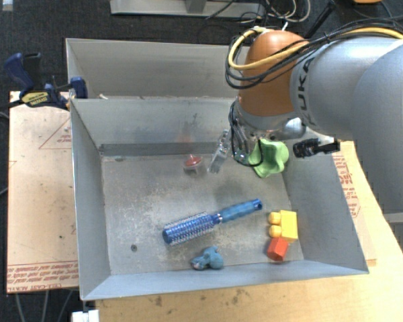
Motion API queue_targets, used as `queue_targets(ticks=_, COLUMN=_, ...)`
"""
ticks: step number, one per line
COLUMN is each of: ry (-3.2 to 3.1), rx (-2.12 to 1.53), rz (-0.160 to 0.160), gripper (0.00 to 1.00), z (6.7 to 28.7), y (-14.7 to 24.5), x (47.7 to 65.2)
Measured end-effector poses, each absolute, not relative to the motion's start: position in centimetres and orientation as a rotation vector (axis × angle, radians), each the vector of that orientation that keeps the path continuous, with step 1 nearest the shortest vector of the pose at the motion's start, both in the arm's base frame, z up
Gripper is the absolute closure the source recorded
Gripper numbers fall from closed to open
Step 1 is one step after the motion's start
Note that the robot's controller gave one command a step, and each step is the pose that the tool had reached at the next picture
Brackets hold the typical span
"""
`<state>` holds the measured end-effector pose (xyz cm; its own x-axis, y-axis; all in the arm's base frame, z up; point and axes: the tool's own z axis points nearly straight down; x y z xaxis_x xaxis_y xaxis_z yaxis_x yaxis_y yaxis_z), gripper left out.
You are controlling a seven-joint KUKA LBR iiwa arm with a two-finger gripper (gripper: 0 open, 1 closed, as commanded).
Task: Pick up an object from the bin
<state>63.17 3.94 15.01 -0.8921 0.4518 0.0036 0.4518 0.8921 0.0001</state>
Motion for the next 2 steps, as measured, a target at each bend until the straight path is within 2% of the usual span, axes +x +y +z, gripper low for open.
queue_targets(ticks=1, ry=-3.055, rx=-0.731, rz=-0.001, gripper=0.00, z=15.2, y=3.8, x=63.3)
queue_targets(ticks=2, ry=-3.112, rx=-0.392, rz=0.000, gripper=0.00, z=6.8, y=4.0, x=55.2)
